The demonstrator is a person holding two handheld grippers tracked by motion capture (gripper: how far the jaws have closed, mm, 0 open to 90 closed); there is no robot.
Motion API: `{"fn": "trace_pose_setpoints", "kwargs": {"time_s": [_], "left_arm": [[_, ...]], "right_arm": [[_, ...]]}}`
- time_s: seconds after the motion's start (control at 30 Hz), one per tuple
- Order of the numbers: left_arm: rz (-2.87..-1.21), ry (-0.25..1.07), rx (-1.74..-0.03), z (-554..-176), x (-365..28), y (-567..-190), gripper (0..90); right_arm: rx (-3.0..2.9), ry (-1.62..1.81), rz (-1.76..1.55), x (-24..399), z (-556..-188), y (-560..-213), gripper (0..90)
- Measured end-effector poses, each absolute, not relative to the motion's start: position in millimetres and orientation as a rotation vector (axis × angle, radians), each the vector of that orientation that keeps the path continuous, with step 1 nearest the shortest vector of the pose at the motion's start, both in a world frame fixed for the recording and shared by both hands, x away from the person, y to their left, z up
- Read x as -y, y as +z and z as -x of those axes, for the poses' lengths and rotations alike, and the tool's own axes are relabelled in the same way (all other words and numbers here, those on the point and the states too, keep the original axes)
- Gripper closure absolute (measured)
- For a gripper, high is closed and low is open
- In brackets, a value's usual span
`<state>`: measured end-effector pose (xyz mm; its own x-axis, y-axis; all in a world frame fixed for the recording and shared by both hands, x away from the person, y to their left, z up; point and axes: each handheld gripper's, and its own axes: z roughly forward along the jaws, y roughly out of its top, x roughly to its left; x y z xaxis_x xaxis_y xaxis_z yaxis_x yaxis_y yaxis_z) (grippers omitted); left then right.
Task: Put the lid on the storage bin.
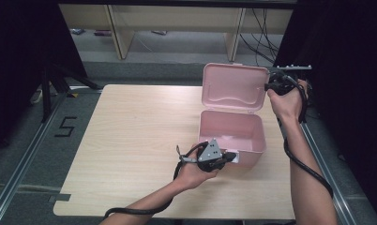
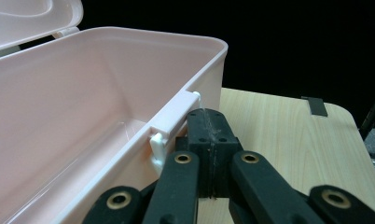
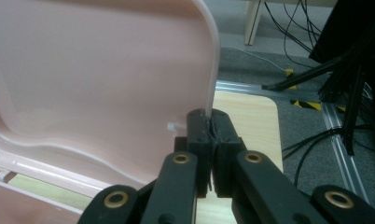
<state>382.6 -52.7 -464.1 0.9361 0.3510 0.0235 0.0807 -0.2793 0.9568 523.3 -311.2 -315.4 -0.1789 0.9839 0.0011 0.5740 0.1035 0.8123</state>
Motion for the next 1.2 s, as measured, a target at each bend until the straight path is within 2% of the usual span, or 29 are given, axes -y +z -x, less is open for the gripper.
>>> {"fn": "trace_pose_setpoints", "kwargs": {"time_s": [1.2], "left_arm": [[-1.845,0.271,-0.322,-382.2,52.8,-464.3,89.6]], "right_arm": [[-1.784,0.969,-1.473,308.1,-494.9,-315.9,89.2]]}}
